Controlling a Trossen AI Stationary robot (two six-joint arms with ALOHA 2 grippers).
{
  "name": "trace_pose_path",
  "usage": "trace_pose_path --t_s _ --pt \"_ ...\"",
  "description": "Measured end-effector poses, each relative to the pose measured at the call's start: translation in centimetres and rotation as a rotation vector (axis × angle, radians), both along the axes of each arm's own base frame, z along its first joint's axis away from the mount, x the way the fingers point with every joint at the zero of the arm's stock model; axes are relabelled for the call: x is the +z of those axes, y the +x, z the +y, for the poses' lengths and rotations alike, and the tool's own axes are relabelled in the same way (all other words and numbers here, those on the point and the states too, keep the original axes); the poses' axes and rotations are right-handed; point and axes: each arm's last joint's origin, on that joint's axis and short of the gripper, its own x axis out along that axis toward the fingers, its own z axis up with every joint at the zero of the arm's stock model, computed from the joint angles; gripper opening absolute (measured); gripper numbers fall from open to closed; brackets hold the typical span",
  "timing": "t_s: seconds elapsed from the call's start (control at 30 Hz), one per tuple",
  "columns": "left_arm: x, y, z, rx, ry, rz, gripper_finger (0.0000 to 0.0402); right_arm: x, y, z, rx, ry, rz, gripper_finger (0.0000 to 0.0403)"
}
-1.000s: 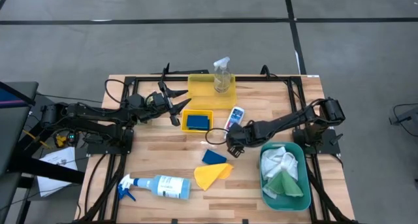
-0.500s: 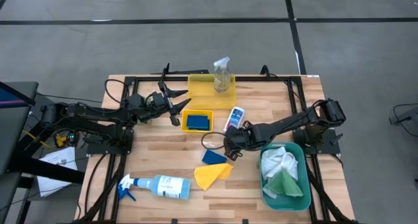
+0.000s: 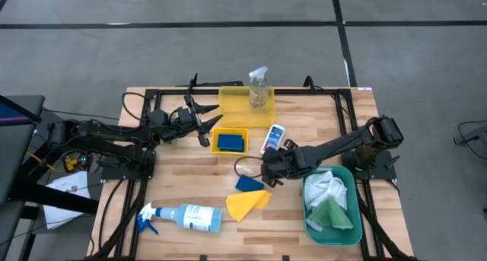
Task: Pick & Place Kitchen Items
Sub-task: Put the blue sponge into the bottom yellow bin
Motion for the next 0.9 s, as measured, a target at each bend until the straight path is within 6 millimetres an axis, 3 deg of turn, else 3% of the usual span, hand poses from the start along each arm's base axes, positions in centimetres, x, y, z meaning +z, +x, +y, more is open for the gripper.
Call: trace_pose_path --t_s 0.17,0.6,0.7,0.9 --pt "0.0 0.0 0.0 0.0 0.0 0.0 0.0159 0.1 0.3 0.5 0.049 0.059 -0.005 0.0157" --pt "0.0 0.0 0.0 0.0 0.0 0.0 0.0159 -0.2 -1.1 0.0 -0.052 0.051 0.1 0.0157" --pt "0.0 0.0 0.0 0.0 0.0 0.0 0.0159 -0.4 -0.9 0.9 -0.027 0.068 0.077 0.0157" --pt "0.0 0.0 0.0 0.0 0.0 0.0 0.0159 -2.7 -0.4 2.9 0.018 0.121 0.124 0.0157"
